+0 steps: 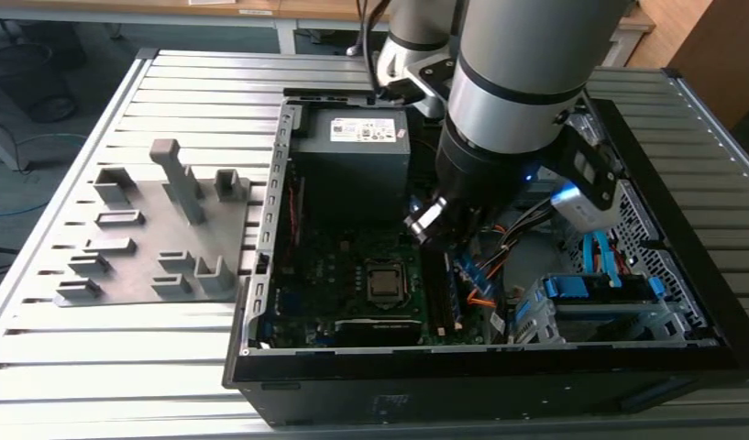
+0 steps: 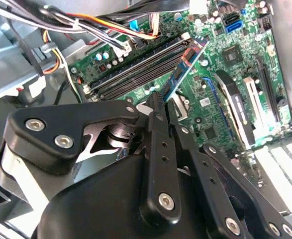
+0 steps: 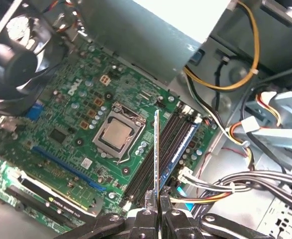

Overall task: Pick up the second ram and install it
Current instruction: 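Insert the second ram into the second slot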

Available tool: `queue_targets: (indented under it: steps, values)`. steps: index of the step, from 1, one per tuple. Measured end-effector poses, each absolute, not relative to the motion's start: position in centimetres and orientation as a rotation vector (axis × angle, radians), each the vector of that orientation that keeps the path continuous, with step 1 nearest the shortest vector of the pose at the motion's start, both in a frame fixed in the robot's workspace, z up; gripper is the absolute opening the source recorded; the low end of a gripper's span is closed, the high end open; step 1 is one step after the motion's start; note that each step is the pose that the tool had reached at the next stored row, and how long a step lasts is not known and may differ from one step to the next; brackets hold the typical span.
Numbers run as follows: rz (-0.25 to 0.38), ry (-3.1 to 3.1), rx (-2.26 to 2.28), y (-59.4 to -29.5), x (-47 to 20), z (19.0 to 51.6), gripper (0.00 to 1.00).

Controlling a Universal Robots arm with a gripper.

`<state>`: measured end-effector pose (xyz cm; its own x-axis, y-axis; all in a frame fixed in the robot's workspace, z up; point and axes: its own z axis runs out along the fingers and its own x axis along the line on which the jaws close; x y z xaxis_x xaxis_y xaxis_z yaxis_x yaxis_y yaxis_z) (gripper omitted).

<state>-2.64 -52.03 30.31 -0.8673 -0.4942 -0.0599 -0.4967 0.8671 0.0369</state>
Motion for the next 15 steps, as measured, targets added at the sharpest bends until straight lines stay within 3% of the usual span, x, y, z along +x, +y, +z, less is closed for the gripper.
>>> queue_targets:
  steps: [15]
  values:
    - [0.068,3.060,-0.400,-52.03,-2.64,30.29,0.14]
